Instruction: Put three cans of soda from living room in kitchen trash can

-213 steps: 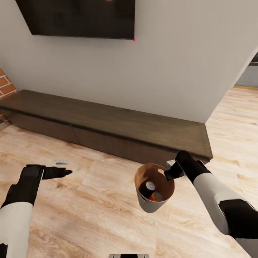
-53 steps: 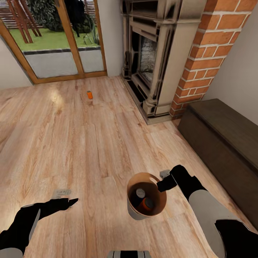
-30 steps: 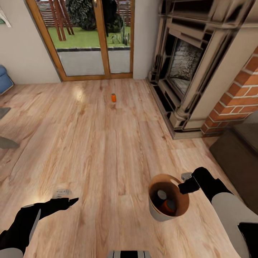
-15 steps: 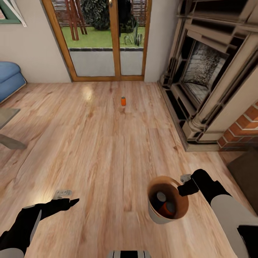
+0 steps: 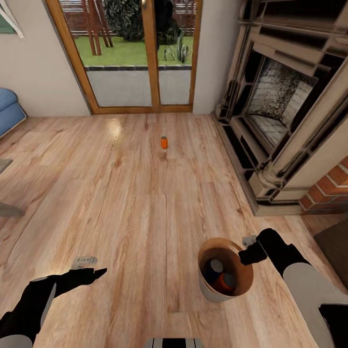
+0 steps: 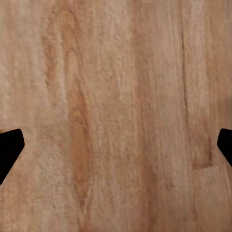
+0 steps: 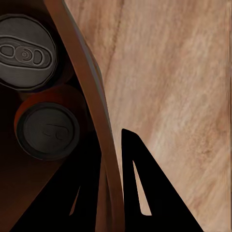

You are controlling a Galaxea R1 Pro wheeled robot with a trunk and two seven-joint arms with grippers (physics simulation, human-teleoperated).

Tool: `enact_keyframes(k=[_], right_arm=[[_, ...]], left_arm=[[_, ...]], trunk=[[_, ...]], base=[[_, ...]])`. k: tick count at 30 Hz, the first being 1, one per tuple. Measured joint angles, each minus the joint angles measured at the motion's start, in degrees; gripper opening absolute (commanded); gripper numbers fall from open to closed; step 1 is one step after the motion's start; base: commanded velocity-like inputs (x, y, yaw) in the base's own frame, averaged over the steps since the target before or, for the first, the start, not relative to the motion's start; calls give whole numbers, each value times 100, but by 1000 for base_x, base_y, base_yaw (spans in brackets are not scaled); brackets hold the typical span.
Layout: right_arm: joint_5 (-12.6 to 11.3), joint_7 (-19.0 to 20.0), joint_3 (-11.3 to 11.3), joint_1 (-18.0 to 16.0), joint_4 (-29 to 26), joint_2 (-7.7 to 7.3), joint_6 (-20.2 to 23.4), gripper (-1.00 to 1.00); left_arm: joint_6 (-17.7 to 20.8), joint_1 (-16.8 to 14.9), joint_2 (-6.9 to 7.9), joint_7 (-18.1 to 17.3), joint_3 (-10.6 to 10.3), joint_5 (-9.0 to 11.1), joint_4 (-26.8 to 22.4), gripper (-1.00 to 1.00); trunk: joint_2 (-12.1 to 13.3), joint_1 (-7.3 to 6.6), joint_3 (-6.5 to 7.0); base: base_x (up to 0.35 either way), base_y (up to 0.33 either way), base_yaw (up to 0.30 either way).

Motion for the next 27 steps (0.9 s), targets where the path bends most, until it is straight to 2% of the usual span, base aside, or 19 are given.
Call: enact_keyframes(k=[17, 27], right_arm=[[5, -1, 3, 4, 0, 12, 1, -100], [6, -1, 9, 8, 7, 13, 0, -100]], left_arm=[[35, 0, 0, -10, 0, -16, 5, 100], [36, 0, 0, -7, -2, -18, 57, 100]], trunk=[[0, 0, 45], [0, 0, 68]], base=[[291, 196, -199], [278, 217, -81]])
